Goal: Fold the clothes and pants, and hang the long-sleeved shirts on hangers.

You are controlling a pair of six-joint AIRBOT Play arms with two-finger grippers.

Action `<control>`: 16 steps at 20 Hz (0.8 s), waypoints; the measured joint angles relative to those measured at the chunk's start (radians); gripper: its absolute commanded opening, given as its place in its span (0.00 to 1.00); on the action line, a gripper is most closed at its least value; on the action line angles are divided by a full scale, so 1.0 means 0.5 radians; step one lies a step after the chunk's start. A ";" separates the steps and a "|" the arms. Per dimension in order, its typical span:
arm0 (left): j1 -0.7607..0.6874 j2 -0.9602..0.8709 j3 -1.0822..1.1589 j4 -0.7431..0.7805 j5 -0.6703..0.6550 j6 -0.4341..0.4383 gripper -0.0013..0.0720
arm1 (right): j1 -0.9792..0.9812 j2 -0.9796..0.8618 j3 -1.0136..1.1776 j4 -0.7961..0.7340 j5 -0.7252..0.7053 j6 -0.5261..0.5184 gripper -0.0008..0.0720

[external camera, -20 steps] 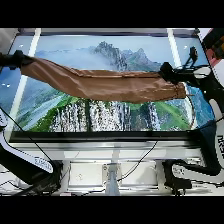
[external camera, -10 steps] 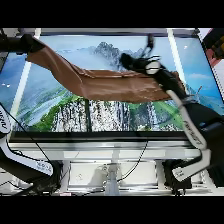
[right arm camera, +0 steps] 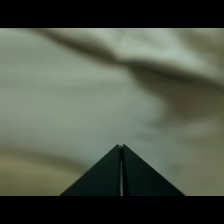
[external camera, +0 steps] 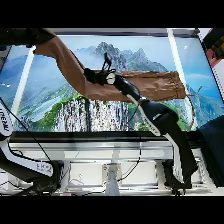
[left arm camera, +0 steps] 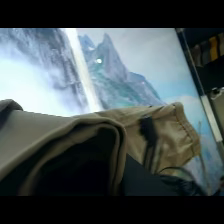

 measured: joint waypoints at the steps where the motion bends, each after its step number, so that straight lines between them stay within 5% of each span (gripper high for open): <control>1: -0.018 -0.001 -0.001 -0.009 0.000 0.000 0.04 | 0.033 -0.037 0.031 0.001 -0.006 0.045 0.06; 8: -0.230 -0.079 -0.027 0.016 0.031 -0.001 0.04 | 0.092 -0.103 0.101 -0.055 0.060 0.148 0.07; 16: -0.645 -0.381 -0.047 0.041 0.274 -0.001 0.04 | -0.484 0.160 0.105 -0.617 0.939 -0.014 0.07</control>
